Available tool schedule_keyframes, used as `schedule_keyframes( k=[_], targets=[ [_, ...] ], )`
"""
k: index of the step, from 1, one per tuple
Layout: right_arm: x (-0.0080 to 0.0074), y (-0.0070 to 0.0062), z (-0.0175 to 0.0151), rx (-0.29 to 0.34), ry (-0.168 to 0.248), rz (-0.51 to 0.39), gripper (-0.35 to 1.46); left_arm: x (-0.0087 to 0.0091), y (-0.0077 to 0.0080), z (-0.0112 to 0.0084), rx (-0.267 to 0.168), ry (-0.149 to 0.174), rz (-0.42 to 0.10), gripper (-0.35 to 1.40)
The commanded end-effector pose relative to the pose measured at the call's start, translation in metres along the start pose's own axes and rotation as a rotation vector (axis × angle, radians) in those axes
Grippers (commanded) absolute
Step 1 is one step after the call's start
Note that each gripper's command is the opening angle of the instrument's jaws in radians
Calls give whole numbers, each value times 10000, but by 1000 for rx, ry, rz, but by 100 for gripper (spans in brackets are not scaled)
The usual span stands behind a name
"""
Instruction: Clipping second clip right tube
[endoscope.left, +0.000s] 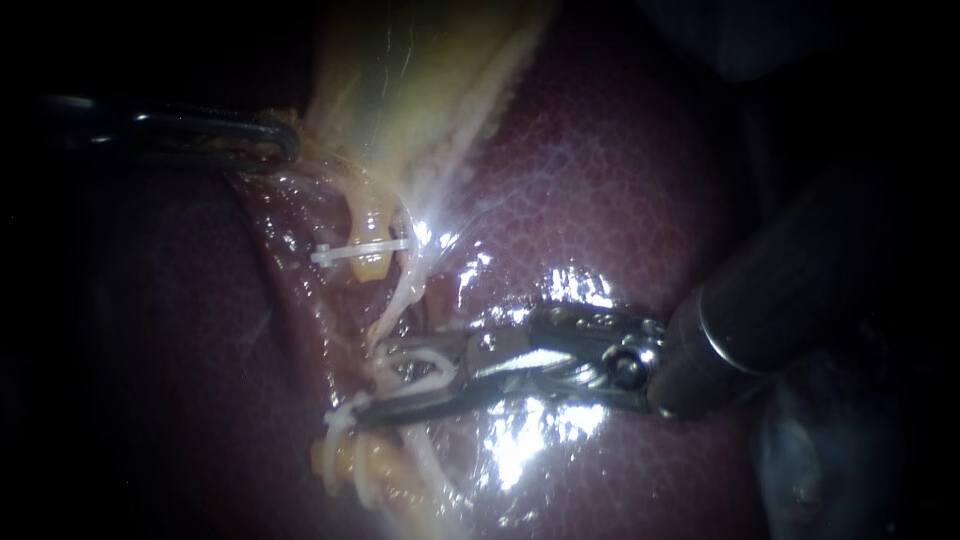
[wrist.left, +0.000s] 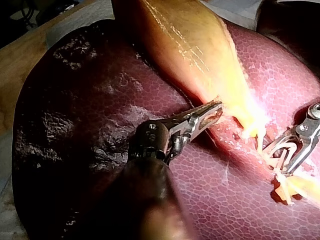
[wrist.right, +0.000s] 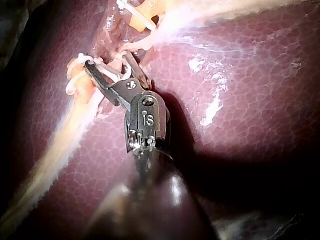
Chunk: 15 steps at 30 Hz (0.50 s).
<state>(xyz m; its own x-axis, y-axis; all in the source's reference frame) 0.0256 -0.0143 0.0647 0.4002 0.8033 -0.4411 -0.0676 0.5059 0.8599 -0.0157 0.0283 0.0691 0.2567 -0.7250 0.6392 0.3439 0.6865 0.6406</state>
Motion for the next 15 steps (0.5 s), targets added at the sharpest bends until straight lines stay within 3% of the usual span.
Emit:
schedule_keyframes(
  k=[1,9,15],
  targets=[
    [0,0,0,1,-1,0,49,0,0,0,0,0,0,-35],
    [0,-8,-6,9,-1,-2,49,0,0,0,0,0,0,-35],
    [11,-29,-37,4,7,8,49,0,0,0,0,0,0,-35]
  ],
)
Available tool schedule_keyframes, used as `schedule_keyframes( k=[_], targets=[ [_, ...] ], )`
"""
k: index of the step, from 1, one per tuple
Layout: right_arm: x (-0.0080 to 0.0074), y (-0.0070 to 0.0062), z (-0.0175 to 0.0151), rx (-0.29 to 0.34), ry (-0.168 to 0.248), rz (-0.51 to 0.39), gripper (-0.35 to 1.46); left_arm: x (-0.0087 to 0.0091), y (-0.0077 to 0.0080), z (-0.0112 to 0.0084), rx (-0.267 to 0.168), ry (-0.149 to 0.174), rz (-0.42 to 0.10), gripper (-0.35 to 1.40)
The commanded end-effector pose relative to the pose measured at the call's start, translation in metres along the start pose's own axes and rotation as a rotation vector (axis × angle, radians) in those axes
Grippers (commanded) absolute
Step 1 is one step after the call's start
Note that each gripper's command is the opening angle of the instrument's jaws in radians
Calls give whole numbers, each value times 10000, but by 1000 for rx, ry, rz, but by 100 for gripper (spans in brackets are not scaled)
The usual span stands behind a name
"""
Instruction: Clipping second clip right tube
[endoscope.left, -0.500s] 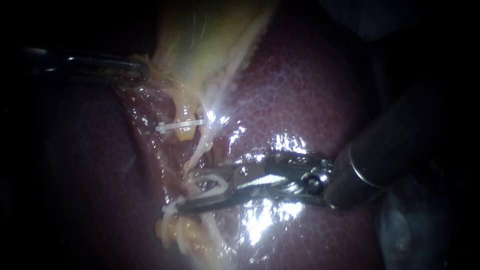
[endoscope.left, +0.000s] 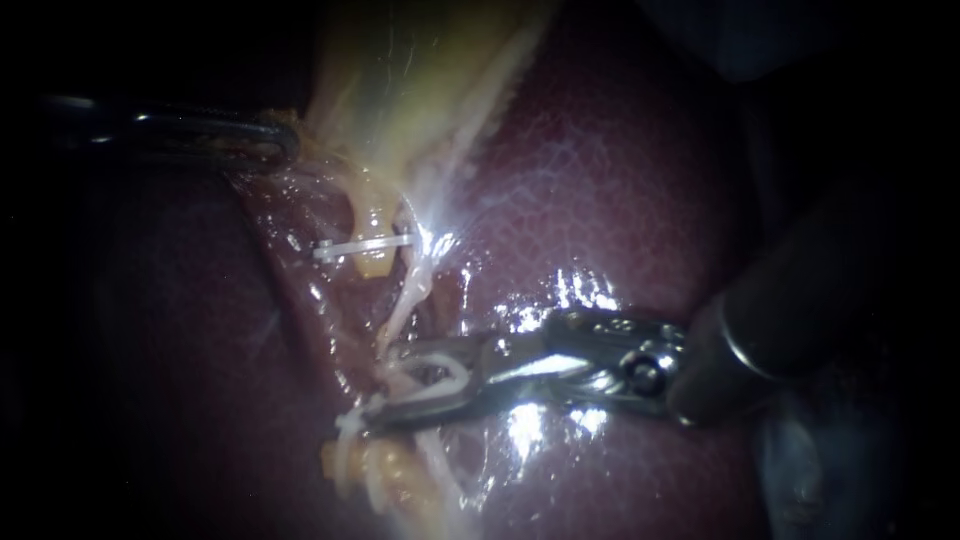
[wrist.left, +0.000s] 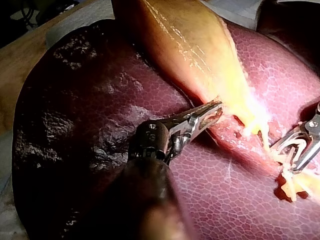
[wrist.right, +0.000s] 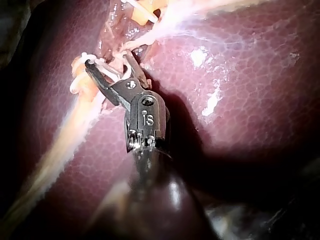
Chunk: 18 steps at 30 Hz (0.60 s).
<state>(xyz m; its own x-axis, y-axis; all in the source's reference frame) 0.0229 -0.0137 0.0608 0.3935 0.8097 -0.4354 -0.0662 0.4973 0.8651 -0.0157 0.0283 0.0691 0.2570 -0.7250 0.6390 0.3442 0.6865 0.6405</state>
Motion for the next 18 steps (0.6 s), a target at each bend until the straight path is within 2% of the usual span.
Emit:
schedule_keyframes(
  k=[1,5,9,14,18],
  targets=[
    [3,-4,-7,-4,3,-4,49,0,0,0,1,0,0,-35],
    [14,-17,-35,-12,12,-11,49,0,0,0,1,0,0,-35],
    [19,-21,-53,-17,17,-5,49,0,1,0,0,0,0,-35],
    [13,-9,-56,-22,18,-6,49,0,1,0,0,0,0,-35],
    [2,11,-50,-30,19,-12,49,0,1,0,1,0,0,-35]
  ],
)
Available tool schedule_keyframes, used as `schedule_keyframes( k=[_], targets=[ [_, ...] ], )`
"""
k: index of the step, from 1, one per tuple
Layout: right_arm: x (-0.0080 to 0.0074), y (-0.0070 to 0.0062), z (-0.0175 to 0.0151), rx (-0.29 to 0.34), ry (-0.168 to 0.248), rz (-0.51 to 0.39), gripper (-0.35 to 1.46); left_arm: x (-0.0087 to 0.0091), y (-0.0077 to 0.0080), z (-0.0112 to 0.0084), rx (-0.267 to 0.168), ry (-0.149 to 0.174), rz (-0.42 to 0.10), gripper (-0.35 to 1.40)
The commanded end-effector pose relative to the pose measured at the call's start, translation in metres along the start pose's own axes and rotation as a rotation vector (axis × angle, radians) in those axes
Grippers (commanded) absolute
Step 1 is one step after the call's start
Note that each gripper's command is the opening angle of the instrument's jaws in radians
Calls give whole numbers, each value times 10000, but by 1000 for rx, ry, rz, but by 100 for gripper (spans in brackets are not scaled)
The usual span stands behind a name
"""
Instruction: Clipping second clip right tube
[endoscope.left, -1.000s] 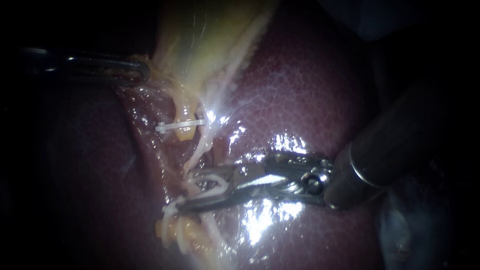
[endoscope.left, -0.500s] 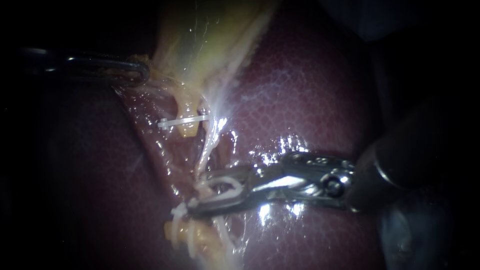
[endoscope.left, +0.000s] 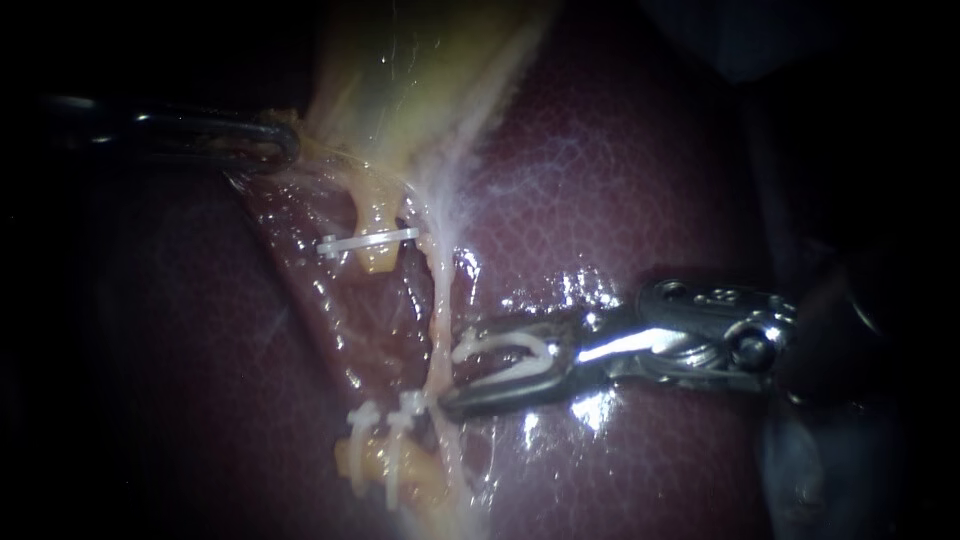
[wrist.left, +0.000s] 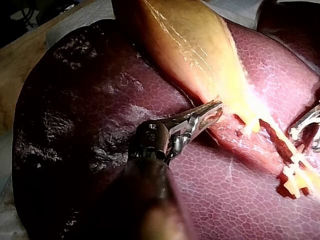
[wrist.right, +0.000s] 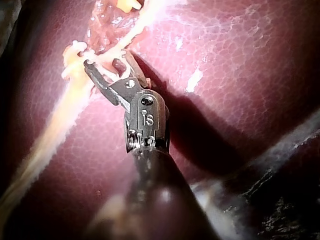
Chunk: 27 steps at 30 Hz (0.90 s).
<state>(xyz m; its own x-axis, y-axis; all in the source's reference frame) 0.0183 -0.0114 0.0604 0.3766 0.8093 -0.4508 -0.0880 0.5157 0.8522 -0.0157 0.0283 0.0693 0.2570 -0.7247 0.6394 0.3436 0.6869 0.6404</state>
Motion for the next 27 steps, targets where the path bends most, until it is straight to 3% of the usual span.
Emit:
schedule_keyframes(
  k=[1,7,13,22,27],
  targets=[
    [-3,5,1,-3,0,-1,49,0,0,0,0,0,0,-35],
    [-21,29,17,-13,4,-19,49,0,0,-1,0,0,0,-35],
    [-24,35,37,5,-1,-18,49,1,0,0,0,0,0,-35],
    [-13,31,55,177,154,105,49,1,0,0,-1,0,0,-35],
    [-6,17,54,271,192,155,49,1,0,-1,0,0,0,-35]
  ],
)
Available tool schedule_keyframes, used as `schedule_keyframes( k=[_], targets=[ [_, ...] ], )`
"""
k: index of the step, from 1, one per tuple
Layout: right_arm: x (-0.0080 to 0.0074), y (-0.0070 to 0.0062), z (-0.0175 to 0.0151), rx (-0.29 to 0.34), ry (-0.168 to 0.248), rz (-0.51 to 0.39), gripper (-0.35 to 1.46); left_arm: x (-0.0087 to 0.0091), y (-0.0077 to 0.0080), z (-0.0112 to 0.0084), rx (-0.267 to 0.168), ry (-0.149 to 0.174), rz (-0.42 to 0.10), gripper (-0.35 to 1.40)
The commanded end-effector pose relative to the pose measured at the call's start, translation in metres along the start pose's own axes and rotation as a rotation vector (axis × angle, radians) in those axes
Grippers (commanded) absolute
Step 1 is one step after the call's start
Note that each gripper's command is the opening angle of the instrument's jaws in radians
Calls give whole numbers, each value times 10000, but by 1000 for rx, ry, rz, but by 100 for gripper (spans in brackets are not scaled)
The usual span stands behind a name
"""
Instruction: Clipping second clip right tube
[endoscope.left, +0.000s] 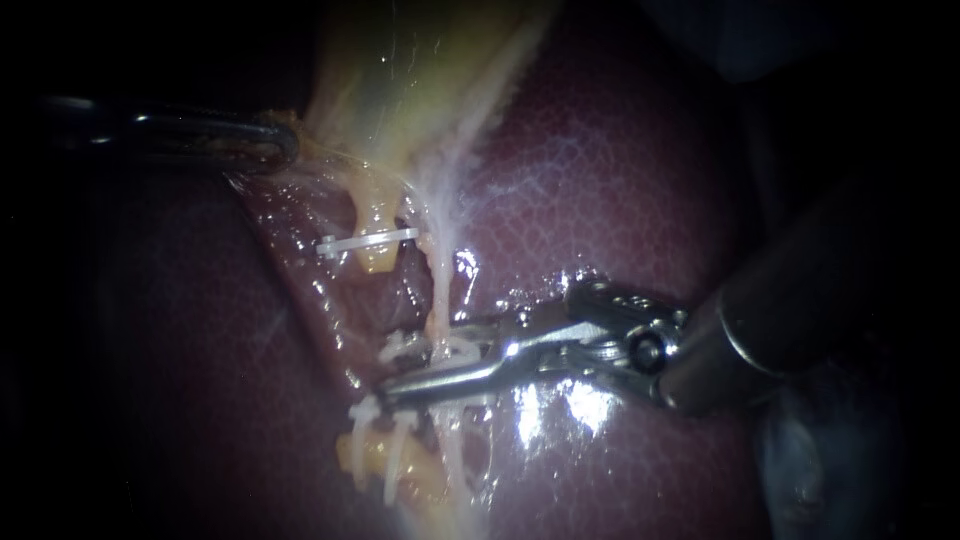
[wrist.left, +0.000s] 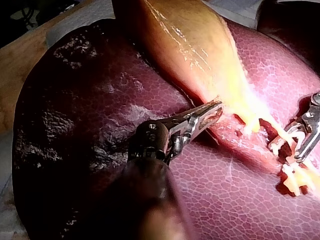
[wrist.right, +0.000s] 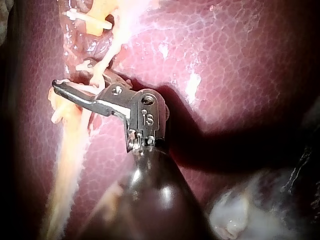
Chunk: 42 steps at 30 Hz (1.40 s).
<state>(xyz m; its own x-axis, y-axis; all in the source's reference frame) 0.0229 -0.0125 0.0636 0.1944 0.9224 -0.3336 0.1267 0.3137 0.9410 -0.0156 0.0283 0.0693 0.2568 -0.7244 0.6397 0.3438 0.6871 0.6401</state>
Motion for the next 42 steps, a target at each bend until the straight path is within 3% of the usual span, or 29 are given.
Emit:
schedule_keyframes(
  k=[1,8,12,18,29,42],
  targets=[
    [3,-5,0,15,4,9,49,0,0,0,0,0,0,-35],
    [18,-53,0,91,32,26,49,1,0,-2,1,0,0,-35],
    [22,-65,-3,97,31,31,47,1,0,-1,1,0,0,-35],
    [24,-58,-14,99,29,38,34,0,0,-1,1,0,0,-35],
    [25,-47,-23,102,26,49,-35,0,0,-1,1,0,0,-35],
    [23,-41,-23,91,23,48,-35,0,0,-1,1,0,0,-35]
  ],
)
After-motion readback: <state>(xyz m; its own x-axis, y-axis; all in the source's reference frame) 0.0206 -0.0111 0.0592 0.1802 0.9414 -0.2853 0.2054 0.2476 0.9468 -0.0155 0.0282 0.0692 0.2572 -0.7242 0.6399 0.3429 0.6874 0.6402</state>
